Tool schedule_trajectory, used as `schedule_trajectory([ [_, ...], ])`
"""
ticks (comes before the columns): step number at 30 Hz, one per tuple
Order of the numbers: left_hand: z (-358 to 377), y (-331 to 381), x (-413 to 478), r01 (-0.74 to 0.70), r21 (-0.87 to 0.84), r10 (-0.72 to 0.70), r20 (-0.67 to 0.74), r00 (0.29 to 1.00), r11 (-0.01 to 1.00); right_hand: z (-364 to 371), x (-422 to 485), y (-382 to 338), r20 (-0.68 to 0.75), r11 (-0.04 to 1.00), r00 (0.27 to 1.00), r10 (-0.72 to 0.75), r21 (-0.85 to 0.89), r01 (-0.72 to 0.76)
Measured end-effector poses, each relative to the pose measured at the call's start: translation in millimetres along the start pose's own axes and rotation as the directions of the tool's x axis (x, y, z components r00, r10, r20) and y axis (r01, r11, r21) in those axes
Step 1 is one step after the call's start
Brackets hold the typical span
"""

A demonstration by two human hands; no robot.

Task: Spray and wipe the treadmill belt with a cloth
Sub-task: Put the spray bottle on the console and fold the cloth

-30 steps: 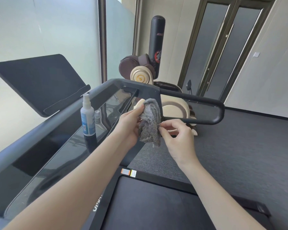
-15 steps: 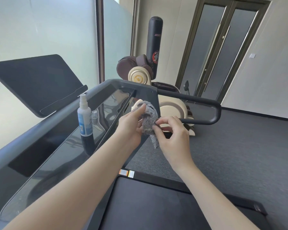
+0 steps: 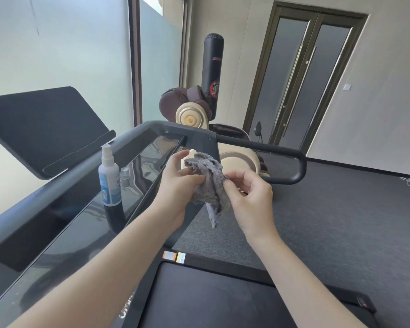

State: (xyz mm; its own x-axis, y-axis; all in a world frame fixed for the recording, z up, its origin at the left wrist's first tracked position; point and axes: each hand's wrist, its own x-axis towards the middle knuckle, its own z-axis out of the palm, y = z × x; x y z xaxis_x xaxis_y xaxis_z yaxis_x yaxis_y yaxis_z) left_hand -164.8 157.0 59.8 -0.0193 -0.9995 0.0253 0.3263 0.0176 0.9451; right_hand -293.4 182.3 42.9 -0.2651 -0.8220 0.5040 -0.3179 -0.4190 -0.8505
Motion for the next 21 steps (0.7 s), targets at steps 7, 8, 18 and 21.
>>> schedule_trajectory([
  [7, -11.5, -14.6, 6.6, 0.010, 0.280, 0.013, -0.080, 0.997, 0.960, -9.7, 15.8, 4.5, -0.068, 0.929, 0.959, 0.275, 0.276, -0.246],
  [8, -11.5, -14.6, 7.2, -0.001, 0.329, 0.032, -0.088, 0.996, 0.944, -11.8, 17.3, 5.2, -0.068, 0.921, 0.954, 0.294, 0.289, -0.263],
  [18, 1.8, -18.8, 0.3, -0.252, 0.361, 0.203, 0.167, 0.965, 0.898, -5.7, 13.4, 6.4, 0.023, 0.870, 0.931, 0.364, 0.350, -0.348],
  [21, 4.6, -19.5, 1.8, -0.337, 0.354, 0.282, 0.200, 0.938, 0.872, -4.3, 11.0, 2.8, 0.074, 0.869, 0.933, 0.351, 0.345, -0.354],
])
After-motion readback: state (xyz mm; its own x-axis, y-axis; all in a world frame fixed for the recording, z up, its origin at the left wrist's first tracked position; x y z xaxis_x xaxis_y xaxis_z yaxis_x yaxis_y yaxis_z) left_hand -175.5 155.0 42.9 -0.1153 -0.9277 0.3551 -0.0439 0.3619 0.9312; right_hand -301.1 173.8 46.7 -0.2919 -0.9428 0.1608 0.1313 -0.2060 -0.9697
